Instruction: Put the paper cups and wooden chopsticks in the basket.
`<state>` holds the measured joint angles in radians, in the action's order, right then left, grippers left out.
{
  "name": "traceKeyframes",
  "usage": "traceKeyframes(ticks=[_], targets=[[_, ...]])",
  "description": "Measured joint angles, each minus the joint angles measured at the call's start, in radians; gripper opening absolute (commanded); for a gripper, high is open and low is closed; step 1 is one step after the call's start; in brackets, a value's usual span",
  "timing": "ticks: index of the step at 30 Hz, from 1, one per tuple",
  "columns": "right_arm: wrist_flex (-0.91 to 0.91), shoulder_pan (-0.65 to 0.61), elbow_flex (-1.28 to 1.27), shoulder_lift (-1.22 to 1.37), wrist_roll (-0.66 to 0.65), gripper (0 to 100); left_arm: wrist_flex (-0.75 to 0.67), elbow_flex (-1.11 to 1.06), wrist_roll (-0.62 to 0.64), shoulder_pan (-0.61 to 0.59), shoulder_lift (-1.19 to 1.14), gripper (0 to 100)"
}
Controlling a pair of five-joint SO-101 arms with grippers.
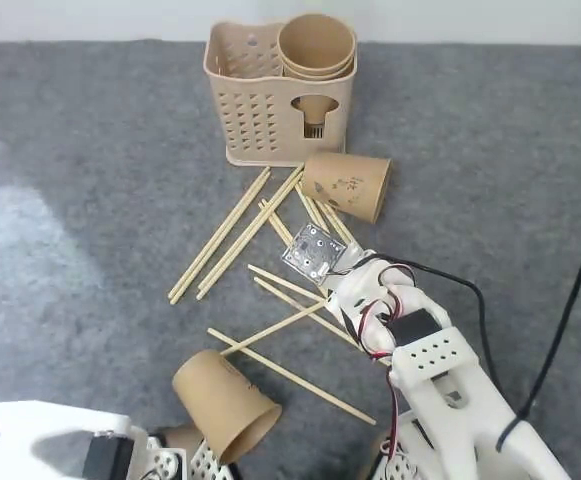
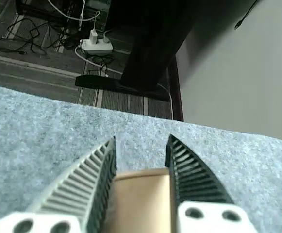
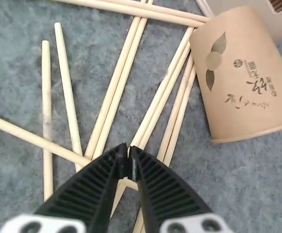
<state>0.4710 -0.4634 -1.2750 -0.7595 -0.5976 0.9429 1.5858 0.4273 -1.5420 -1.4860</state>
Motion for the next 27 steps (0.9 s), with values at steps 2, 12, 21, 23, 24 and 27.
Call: traceKeyframes(ticks=[2,12,21,23,24,27], targets=[[0.000,0.000,0.000,0.000,0.000,0.9,0.063,0.005,0.003,0.009,0.005,16],[0.000,0.000,0.000,0.000,0.000,0.9,0.393,0.098,-0.029,0.126,0.015,16],[0.000,0.000,0.000,0.000,0.000,0.9,0.651,0.097,-0.101,0.308,0.020,16],[0.000,0.000,0.000,0.000,0.000,0.9,0.697,0.095,-0.110,0.350,0.020,16],[0.000,0.000,0.000,0.000,0.000,0.9,0.715,0.095,-0.110,0.370,0.020,16],[0.000,0.000,0.000,0.000,0.000,0.9,0.746,0.092,-0.110,0.420,0.049,16]])
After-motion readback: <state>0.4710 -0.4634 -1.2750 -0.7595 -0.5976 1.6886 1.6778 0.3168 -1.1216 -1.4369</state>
